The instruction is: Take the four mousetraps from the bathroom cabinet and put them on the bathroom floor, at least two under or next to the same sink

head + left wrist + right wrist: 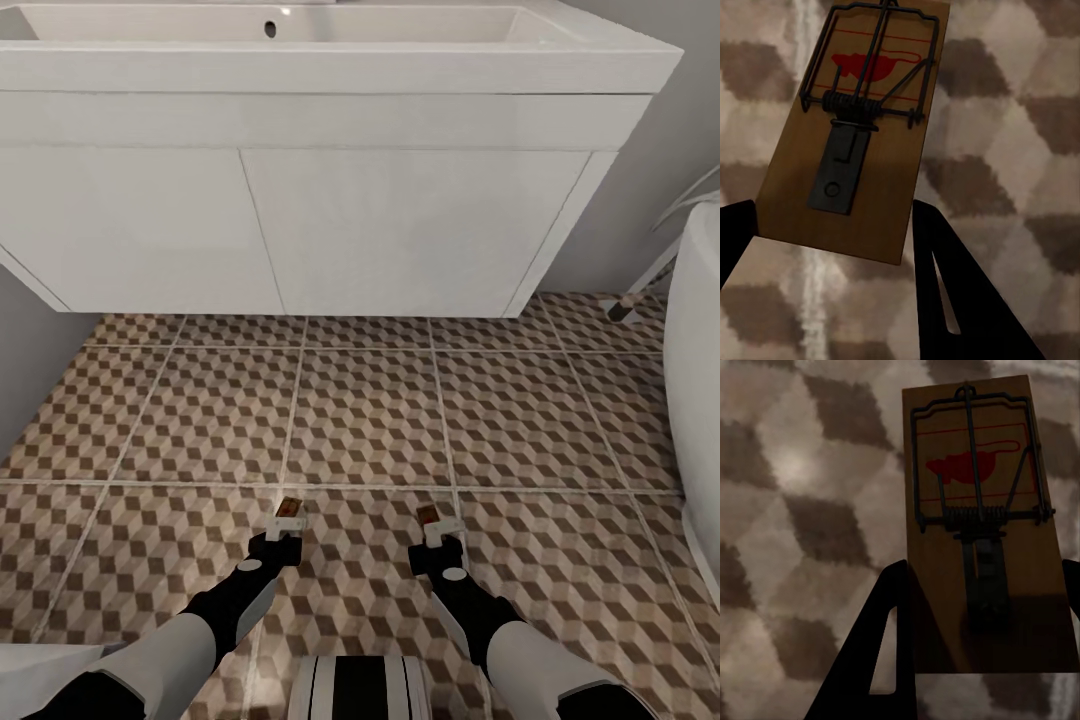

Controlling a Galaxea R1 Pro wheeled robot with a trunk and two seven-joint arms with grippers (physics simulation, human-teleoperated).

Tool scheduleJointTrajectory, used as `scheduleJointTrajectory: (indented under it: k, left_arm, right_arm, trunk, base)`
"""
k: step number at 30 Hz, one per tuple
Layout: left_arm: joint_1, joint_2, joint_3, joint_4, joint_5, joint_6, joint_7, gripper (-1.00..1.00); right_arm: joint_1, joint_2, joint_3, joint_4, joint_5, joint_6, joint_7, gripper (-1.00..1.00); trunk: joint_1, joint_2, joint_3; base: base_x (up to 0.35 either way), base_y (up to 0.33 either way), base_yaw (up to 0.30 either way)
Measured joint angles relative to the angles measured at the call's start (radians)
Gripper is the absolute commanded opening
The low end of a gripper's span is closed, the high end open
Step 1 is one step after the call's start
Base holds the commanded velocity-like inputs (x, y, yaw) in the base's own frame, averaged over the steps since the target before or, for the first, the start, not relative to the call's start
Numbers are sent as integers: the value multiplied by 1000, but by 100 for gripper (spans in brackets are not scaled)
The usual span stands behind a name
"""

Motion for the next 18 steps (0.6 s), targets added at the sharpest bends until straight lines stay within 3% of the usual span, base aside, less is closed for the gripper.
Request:
scheduleJointTrajectory:
  k: [18]
  left_arm:
    - [0,0,0,0,-1,-4,4,-100]
  right_arm:
    - [0,0,0,0,0,-3,0,-100]
  trunk:
    - [0,0,0]
  base:
    - [0,0,0]
